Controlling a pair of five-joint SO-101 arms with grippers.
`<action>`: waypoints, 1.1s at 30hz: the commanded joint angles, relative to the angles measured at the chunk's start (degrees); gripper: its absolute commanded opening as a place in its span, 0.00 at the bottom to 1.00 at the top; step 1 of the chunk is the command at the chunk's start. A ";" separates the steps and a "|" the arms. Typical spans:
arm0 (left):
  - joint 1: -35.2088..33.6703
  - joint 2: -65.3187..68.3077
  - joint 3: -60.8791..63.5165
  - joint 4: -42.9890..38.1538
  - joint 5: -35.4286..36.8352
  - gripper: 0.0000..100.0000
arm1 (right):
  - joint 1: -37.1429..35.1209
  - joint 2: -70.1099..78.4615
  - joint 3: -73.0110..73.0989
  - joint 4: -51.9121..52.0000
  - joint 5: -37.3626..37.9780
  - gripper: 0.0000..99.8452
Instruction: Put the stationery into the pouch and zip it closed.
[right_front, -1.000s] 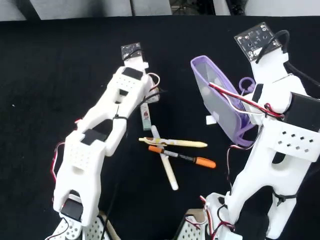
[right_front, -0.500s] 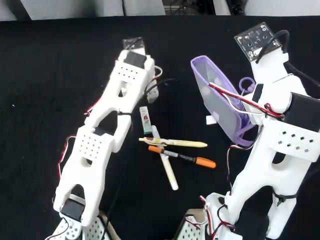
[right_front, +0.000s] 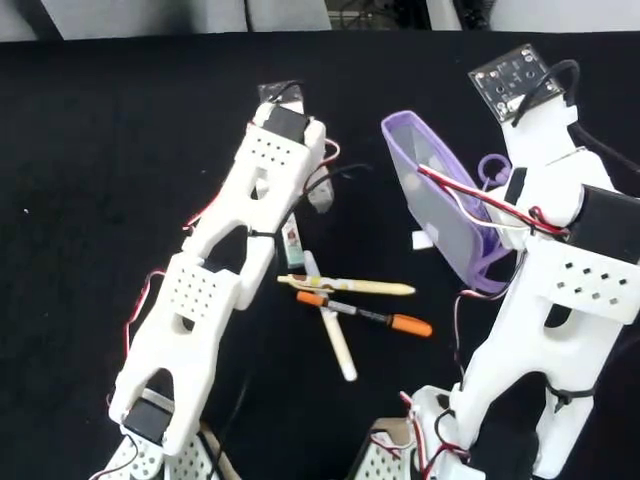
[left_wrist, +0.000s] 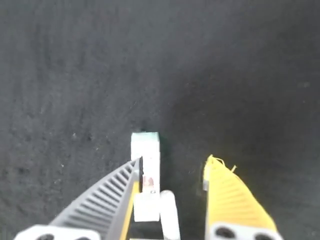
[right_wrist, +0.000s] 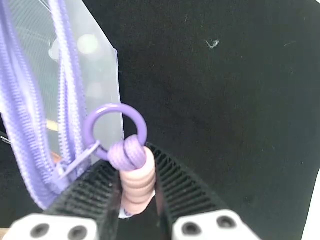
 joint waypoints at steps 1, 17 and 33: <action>-1.01 -1.58 1.54 0.62 4.84 0.21 | -0.18 -1.27 -0.40 0.70 -0.18 0.01; -2.51 0.79 2.07 -1.32 7.56 0.15 | -0.26 -1.27 -0.31 0.70 -0.18 0.01; -1.80 6.77 -3.65 -3.25 1.93 0.05 | -0.18 -1.45 -0.31 0.79 -0.18 0.01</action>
